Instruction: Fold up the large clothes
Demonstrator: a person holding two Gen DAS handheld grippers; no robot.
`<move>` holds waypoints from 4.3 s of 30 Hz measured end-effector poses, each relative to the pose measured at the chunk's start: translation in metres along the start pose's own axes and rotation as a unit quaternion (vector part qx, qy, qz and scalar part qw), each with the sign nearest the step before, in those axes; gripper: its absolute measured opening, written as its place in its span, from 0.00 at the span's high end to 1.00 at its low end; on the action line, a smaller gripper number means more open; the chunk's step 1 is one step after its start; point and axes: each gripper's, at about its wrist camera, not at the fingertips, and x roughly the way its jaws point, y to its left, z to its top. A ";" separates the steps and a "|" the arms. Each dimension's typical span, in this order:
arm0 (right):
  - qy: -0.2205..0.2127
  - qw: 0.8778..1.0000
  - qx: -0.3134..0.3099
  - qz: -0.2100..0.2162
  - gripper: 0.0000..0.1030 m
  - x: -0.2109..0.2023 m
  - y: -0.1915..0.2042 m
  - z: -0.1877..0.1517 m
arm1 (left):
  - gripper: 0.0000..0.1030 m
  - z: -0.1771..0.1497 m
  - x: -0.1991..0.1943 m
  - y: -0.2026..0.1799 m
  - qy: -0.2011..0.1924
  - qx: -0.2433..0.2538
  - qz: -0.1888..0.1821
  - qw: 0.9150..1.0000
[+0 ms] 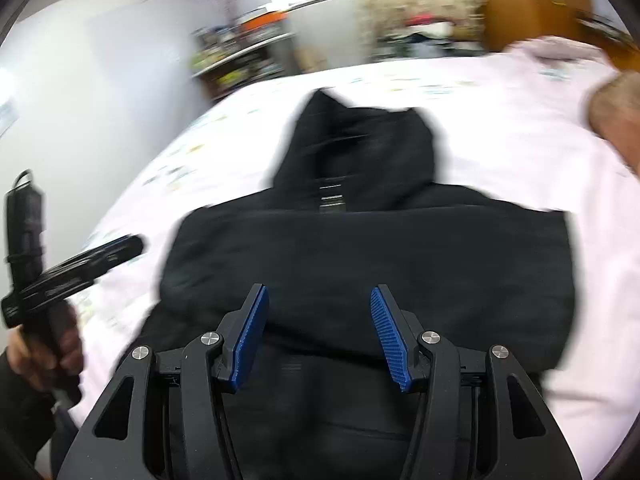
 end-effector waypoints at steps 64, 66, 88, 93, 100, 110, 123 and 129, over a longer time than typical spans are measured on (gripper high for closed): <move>0.040 0.992 0.017 -0.117 0.64 0.044 -0.051 -0.015 | 0.67 -0.030 0.037 0.030 0.029 0.036 0.096 0.994; 0.037 0.993 0.009 -0.115 0.64 0.042 -0.045 -0.017 | 0.67 -0.035 0.030 0.041 0.027 0.022 0.109 0.993; 0.024 0.996 0.013 -0.086 0.64 -0.031 0.016 -0.034 | 0.67 -0.052 -0.058 0.011 0.034 0.019 0.084 0.996; 0.006 0.998 0.003 -0.070 0.63 -0.059 0.040 -0.038 | 0.63 -0.050 -0.085 -0.004 0.020 0.020 0.067 0.997; -0.009 0.999 -0.015 -0.050 0.57 -0.078 0.058 -0.022 | 0.54 -0.026 -0.098 -0.014 0.002 0.011 0.035 0.999; -0.019 0.997 -0.045 -0.065 0.57 -0.054 0.052 0.047 | 0.44 0.047 -0.058 -0.023 -0.014 0.029 0.024 0.999; 0.012 0.998 0.006 -0.063 0.56 0.057 -0.011 0.137 | 0.42 0.131 0.081 -0.002 0.033 0.028 0.022 0.999; 0.047 0.996 0.032 -0.075 0.56 0.126 -0.049 0.159 | 0.42 0.149 0.159 0.007 0.065 0.022 0.041 0.997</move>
